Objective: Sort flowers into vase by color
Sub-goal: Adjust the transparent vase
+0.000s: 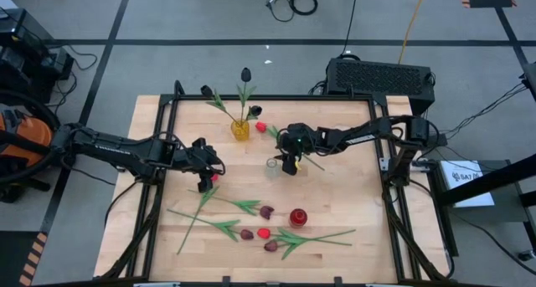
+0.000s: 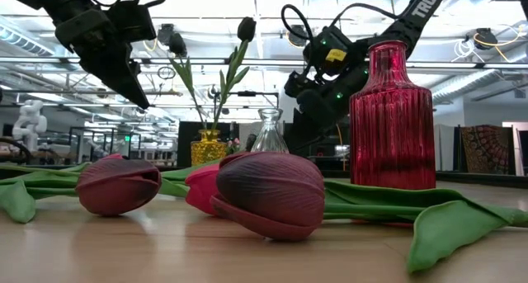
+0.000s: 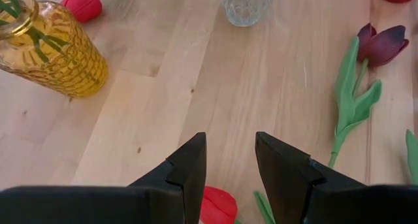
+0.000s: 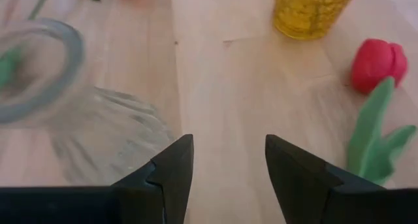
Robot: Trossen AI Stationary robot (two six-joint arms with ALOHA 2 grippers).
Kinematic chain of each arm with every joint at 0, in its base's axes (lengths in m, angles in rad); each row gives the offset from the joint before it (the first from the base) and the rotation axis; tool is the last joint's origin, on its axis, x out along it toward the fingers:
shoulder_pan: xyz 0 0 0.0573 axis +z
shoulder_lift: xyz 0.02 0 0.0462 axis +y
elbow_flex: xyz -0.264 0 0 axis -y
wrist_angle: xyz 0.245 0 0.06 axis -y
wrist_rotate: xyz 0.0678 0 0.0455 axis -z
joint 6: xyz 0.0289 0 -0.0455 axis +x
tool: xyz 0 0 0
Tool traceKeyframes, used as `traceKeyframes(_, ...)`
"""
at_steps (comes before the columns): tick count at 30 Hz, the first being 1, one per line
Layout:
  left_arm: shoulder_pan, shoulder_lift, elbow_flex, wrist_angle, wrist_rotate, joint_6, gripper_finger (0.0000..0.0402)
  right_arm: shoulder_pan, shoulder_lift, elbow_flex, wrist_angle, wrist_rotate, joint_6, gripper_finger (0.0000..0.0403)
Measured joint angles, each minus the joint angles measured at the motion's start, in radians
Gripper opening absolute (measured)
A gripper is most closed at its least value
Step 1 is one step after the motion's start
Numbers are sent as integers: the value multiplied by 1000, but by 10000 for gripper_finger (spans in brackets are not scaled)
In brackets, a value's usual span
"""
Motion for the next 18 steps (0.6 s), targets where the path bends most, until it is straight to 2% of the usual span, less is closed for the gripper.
traceKeyframes(18, 0, 0, 0, 20, 0, 0, 140, 33, 0, 0, 0, -72, 7, 183)
